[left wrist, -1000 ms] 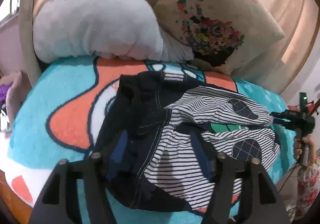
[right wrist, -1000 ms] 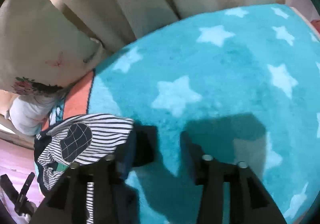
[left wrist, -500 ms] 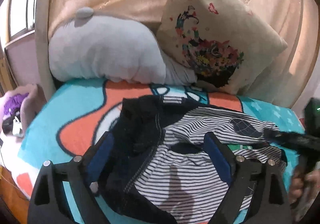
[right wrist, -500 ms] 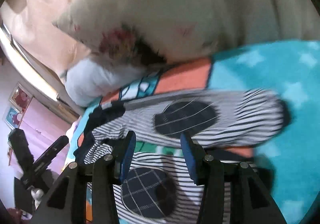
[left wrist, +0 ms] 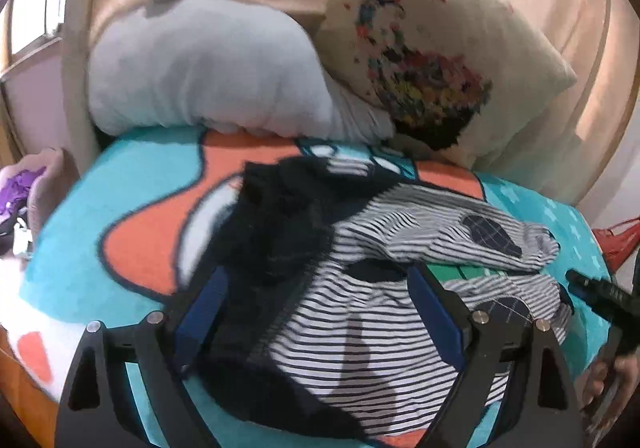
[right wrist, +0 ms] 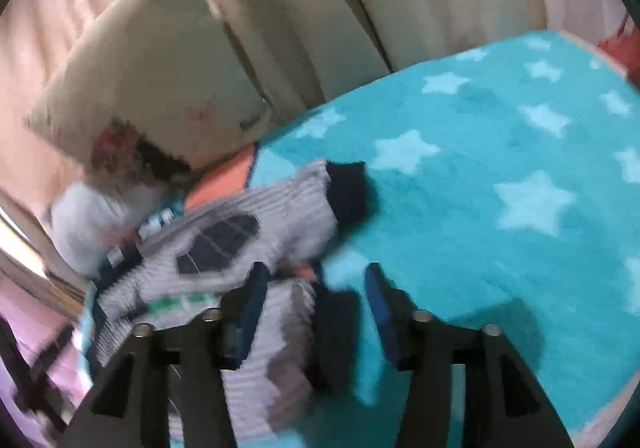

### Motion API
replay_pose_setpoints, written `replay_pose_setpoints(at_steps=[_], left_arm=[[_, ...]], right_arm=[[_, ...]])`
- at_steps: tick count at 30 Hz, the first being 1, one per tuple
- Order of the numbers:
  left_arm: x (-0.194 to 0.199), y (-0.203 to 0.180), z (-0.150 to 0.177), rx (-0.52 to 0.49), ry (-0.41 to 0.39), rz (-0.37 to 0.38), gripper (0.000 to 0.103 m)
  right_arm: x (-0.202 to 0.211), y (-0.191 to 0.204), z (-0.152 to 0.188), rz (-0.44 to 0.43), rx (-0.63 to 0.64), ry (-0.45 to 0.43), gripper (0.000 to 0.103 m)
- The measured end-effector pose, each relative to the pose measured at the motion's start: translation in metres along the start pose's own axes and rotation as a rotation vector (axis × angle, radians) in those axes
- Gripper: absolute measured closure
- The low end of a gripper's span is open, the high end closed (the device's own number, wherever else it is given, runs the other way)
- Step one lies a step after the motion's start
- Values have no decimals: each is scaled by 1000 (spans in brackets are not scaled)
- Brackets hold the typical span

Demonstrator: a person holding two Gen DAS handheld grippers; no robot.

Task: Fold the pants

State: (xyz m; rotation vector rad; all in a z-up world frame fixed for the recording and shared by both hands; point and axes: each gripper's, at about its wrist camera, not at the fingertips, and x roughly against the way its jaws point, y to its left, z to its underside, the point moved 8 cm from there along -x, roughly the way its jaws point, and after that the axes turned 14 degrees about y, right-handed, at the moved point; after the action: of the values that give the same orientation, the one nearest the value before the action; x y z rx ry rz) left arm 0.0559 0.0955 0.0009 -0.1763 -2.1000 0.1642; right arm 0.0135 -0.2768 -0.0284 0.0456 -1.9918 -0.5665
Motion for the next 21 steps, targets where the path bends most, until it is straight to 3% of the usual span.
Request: replay_pose_setpoints(at_steps=[3,4,5,12,16,18,21], left_arm=[[-13,-26,5,-39,32,35,12],[-18,-36,6,-56,44,43,12],[-23,-47,9,-74,57,50,12],[-57,-83,29,-146,130,55,12],[-73,-80,38,-176,151,-15,12],[-73,-80,43,-231,152,-57,12],[-67,-65,44,-229,148,-109,12]], right_arm=[[-13,5,20,3,46,59,52],[-17,9,23,34,65,54,62],[-24,13,25,84,88,46,91],[-8,-18,16,269,58,9,92],[-6,-25,17,217,37,11,91],[-3,-25,17,228,43,9,90],[-10,-26,16,233,40,21,89]])
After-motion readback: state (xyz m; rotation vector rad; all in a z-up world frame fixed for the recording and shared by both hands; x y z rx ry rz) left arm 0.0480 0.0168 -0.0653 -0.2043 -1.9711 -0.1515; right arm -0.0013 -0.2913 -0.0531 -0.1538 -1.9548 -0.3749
